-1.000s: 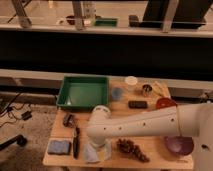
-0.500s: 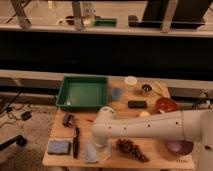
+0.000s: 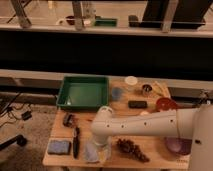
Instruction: Place towel in tray
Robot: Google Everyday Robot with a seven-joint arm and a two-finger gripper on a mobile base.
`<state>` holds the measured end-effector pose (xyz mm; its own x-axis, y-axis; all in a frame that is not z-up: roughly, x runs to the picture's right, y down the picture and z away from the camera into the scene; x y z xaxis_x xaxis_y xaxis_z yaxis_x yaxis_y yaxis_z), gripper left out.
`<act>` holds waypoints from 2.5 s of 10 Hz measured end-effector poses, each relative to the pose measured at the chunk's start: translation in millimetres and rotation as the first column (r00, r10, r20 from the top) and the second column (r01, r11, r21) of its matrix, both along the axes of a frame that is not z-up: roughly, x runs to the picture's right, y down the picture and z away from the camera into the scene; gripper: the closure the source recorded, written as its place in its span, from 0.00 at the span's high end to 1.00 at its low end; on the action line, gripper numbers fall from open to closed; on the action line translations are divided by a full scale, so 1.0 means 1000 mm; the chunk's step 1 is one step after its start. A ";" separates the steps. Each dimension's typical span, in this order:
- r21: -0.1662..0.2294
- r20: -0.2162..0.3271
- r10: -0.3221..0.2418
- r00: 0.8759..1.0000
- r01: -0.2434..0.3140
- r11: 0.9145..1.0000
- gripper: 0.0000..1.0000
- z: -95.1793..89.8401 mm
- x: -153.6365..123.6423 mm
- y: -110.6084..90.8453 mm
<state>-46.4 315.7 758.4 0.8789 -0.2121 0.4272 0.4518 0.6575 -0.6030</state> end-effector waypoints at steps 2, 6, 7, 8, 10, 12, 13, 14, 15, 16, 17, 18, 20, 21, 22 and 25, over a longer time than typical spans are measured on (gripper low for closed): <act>-0.003 -0.008 0.001 1.000 -0.001 1.000 0.76 0.002 0.003 0.000; -0.001 -0.006 0.000 1.000 0.000 1.000 0.37 0.003 0.003 -0.001; -0.001 -0.003 -0.002 1.000 0.002 1.000 0.26 0.003 0.003 -0.001; -0.001 -0.002 -0.003 1.000 0.003 1.000 0.18 0.003 0.003 -0.001; -0.004 0.005 0.007 1.000 -0.007 1.000 0.17 0.002 0.005 -0.003; 0.003 0.028 0.041 0.999 -0.041 0.999 0.17 -0.011 0.004 -0.017; 0.006 0.043 0.053 0.998 -0.054 0.999 0.17 -0.020 0.002 -0.025; 0.012 0.070 0.073 0.995 -0.074 0.997 0.17 -0.037 -0.002 -0.041; 0.018 0.096 0.085 0.992 -0.088 0.996 0.17 -0.053 -0.006 -0.055; 0.029 0.126 0.097 0.987 -0.101 0.994 0.17 -0.071 -0.011 -0.071; 0.042 0.149 0.105 0.983 -0.112 0.993 0.17 -0.084 -0.015 -0.084; 0.065 0.188 0.111 0.976 -0.125 0.990 0.17 -0.103 -0.025 -0.105; 0.092 0.238 0.105 0.966 -0.130 0.987 0.17 -0.122 -0.046 -0.127; 0.093 0.236 0.106 0.966 -0.131 0.987 0.17 -0.122 -0.045 -0.127; 0.093 0.235 0.107 0.966 -0.132 0.987 0.17 -0.122 -0.044 -0.128; 0.093 0.236 0.106 0.966 -0.131 0.987 0.17 -0.122 -0.045 -0.128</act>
<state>-91.6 188.1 636.3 0.7814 -0.1678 0.6011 0.4846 0.7700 -0.4150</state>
